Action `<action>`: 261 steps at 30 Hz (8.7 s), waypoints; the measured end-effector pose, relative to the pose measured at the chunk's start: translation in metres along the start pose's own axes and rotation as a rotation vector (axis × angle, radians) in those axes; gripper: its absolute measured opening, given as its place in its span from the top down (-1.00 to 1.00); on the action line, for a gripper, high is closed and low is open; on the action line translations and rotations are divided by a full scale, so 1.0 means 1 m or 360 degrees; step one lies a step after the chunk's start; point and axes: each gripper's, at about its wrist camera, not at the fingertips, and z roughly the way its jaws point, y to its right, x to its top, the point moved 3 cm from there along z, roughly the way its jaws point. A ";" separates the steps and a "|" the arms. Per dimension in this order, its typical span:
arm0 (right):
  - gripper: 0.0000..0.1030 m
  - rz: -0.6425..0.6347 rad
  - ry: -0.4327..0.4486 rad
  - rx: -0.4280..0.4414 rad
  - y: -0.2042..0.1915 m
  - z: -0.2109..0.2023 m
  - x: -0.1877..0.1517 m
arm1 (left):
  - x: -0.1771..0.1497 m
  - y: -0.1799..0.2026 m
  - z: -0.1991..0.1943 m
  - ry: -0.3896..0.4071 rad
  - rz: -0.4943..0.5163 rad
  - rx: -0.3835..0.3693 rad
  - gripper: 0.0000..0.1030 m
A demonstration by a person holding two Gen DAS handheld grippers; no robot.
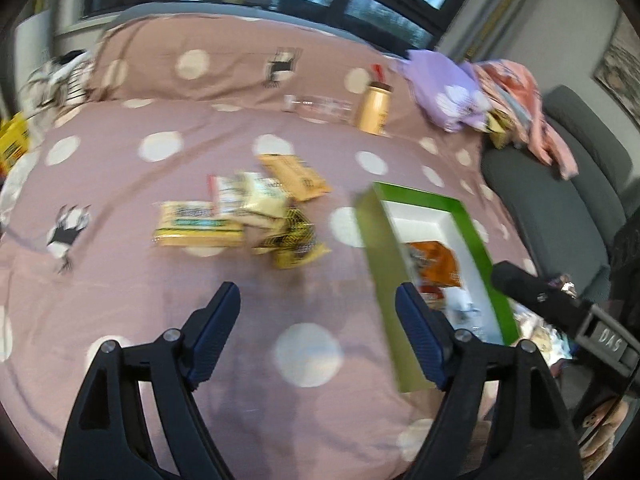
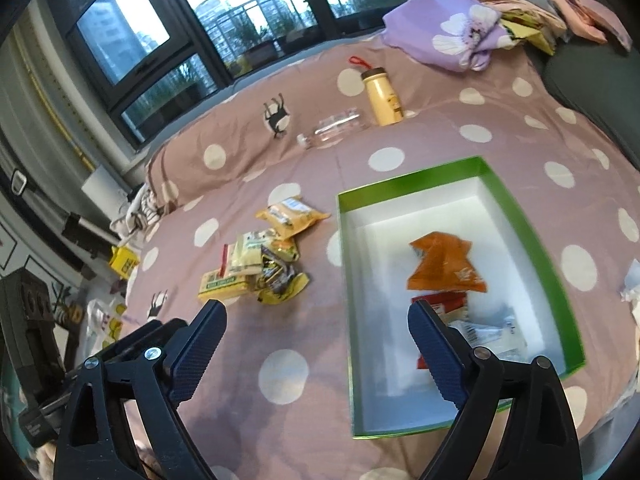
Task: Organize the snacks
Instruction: 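Withdraw the right gripper from the box toward the remaining snacks, then grasp the yellow-black wrapped snack bag with the right gripper, then lift the yellow-black bag and carry it over the green box, then lower the yellow-black bag into the box and open the right gripper, then withdraw the right gripper and move it to the yellow bread packet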
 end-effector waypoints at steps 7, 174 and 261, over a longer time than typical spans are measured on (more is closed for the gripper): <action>-0.80 -0.0074 -0.0079 0.0042 -0.026 0.025 -0.001 | -0.013 -0.047 -0.005 0.0001 -0.0131 0.0131 -0.56; 0.02 0.0481 -0.0067 0.0318 0.142 0.077 0.050 | 0.015 0.176 0.167 -0.0248 0.0519 -0.0174 -0.04; -0.80 0.0159 0.0044 0.0147 0.038 0.033 0.034 | 0.028 0.034 0.040 -0.0065 0.0072 -0.0039 -0.80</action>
